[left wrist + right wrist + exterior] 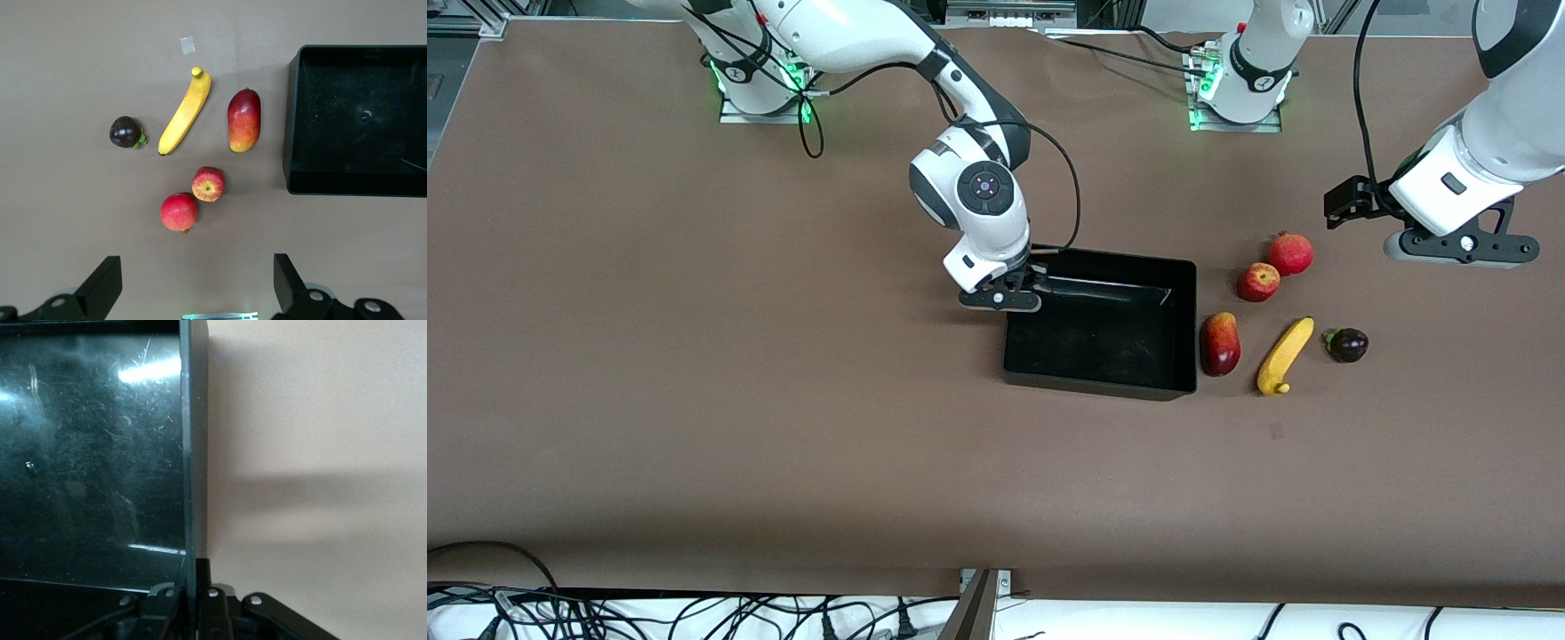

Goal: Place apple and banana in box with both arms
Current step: 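Slide the black box toward the fruit with the right gripper, then release the box and retract the right gripper while the left gripper reaches the apple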

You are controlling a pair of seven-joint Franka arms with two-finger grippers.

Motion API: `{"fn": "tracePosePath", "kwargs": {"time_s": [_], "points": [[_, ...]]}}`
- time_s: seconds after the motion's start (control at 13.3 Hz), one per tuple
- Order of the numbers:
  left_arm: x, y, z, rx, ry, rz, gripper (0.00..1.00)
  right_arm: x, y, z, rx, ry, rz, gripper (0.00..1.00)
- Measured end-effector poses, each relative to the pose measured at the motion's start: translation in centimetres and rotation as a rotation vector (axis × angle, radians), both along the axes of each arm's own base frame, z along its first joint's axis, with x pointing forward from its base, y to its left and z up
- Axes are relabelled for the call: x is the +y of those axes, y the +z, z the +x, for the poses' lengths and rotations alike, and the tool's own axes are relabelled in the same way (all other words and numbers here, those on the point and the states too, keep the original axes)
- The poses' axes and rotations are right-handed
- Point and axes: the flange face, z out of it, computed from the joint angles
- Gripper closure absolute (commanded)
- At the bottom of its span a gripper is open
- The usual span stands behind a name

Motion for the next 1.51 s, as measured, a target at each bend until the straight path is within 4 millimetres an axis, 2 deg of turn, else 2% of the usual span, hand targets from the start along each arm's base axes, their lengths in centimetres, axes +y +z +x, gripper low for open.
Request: {"fn": "tracePosePath", "kwargs": {"time_s": [0.23,0.53,0.9,1.13,1.36,1.43,1.51], "points": [[0.0,0.0,0.0,0.001,0.000,0.000,0.00,0.5,-1.4,-0.3,-0.009,0.005,0.008,1.00],[0.0,-1.0,0.3,0.018,0.001,0.001,0.00,0.9,-1.3,-0.6,-0.012,0.011,0.011,1.00],[0.1,-3.4,1.0,0.064,-0.001,0.003,0.00,1.0,-1.4,-0.7,-0.017,0.062,0.008,1.00],[0.0,-3.7,1.1,0.057,-0.009,0.001,0.00,0.7,-1.3,-0.3,-0.024,0.094,0.004,1.00],[0.2,-4.4,1.4,0.047,-0.028,-0.004,0.00,0.6,-1.2,-0.2,-0.029,0.097,0.005,0.09],[0.3,-5.2,1.5,0.046,-0.040,-0.007,0.00,0.6,-1.0,-0.1,-0.032,0.098,0.008,0.00],[0.4,-6.3,1.5,0.051,-0.046,-0.008,0.00,0.7,-0.7,0.1,-0.037,0.098,0.012,0.00]]}}
